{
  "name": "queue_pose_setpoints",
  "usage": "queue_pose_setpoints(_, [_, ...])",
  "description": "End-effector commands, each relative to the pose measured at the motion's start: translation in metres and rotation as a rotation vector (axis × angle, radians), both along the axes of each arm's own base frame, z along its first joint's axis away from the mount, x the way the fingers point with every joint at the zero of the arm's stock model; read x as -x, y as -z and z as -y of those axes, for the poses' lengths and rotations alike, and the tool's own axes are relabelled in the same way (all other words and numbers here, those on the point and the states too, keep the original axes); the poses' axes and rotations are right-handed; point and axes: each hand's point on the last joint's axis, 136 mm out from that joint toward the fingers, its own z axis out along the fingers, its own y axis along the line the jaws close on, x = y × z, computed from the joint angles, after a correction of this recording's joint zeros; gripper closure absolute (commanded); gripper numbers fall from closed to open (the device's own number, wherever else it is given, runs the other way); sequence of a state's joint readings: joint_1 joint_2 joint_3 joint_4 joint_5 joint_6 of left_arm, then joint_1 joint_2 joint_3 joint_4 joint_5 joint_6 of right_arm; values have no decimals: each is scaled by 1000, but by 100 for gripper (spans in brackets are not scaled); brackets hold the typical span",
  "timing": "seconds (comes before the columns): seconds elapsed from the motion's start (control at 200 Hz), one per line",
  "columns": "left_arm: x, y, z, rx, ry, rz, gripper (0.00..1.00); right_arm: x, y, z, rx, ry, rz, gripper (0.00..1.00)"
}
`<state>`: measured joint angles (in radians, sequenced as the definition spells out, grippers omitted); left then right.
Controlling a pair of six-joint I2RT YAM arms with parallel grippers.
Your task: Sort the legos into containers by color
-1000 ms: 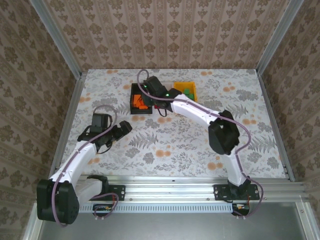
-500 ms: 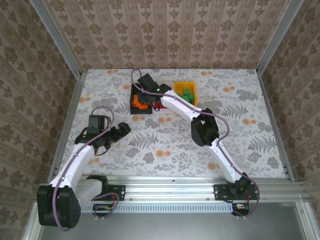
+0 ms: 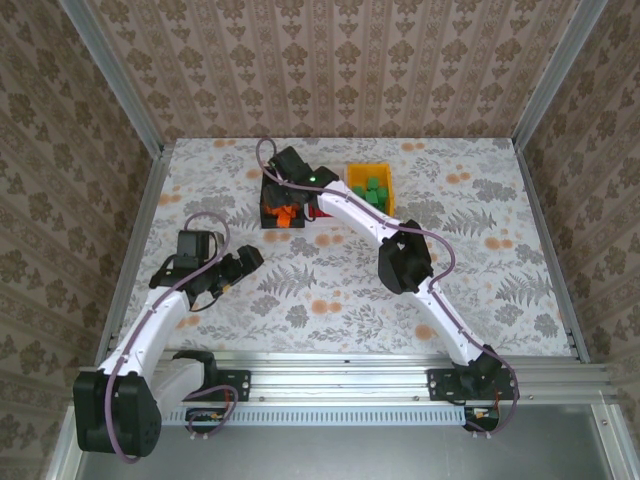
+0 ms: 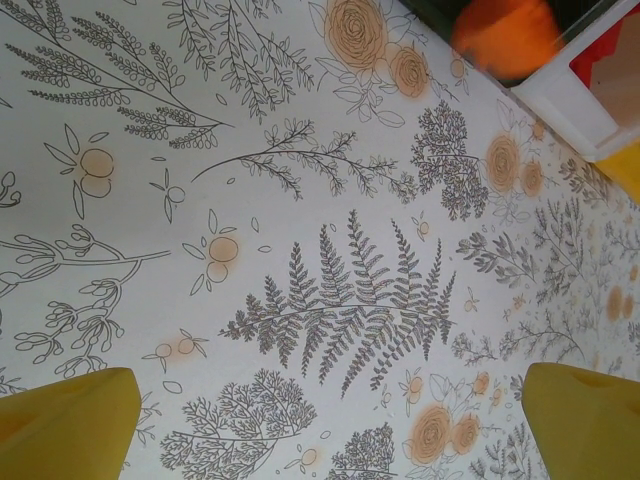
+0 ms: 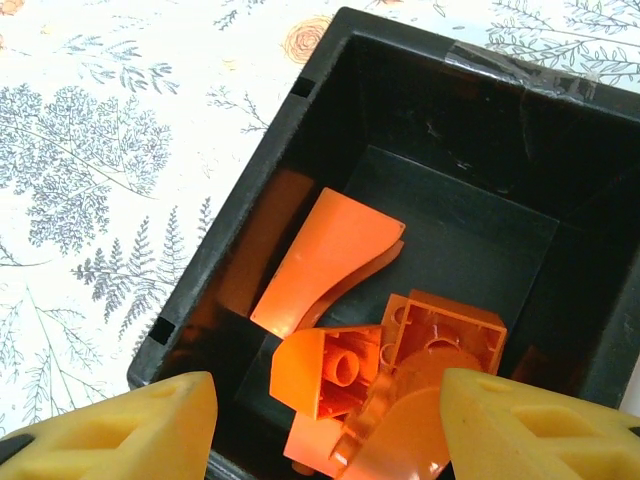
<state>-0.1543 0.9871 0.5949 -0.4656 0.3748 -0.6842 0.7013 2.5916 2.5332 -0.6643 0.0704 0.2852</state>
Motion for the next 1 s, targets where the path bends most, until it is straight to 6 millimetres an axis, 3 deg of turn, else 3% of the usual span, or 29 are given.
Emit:
queue_pose_setpoints(0.0, [-4, -3, 1, 15, 1, 20, 0, -2, -49, 0, -25, 2, 83, 39])
queue_pose_setpoints(0.195, [-16, 2, 7, 57, -22, -6, 1, 1, -48, 6, 3, 10, 71, 41])
queue_pose_setpoints(0.3, [-18, 10, 19, -27, 49, -43, 10, 15, -50, 15, 80, 9, 69, 41])
queue_pose_setpoints(0.35, [-6, 17, 20, -173, 98, -118, 12, 22, -49, 24, 106, 18, 63, 41])
queue_pose_setpoints(0.43, [20, 22, 14, -340, 128, -190, 13, 32, -63, 43, 105, 44, 75, 41])
queue_pose_setpoints(0.55, [55, 12, -1, -408, 62, -209, 14, 56, -80, 70, 65, 73, 79, 40])
queue_pose_setpoints(0.655, [83, 3, -23, -470, 4, -236, 12, 86, -72, 91, 57, 73, 34, 39])
queue_pose_setpoints(0.81, [132, 23, -32, -521, 10, -352, 11, 119, -62, 115, 6, 97, 14, 36])
queue_pose_setpoints(0.895, [141, 40, -22, -516, 56, -343, 11, 133, -58, 126, -22, 102, 7, 36])
queue_pose_setpoints(1.0, [130, 50, -6, -483, 101, -291, 14, 149, -44, 138, -9, 96, -20, 36])
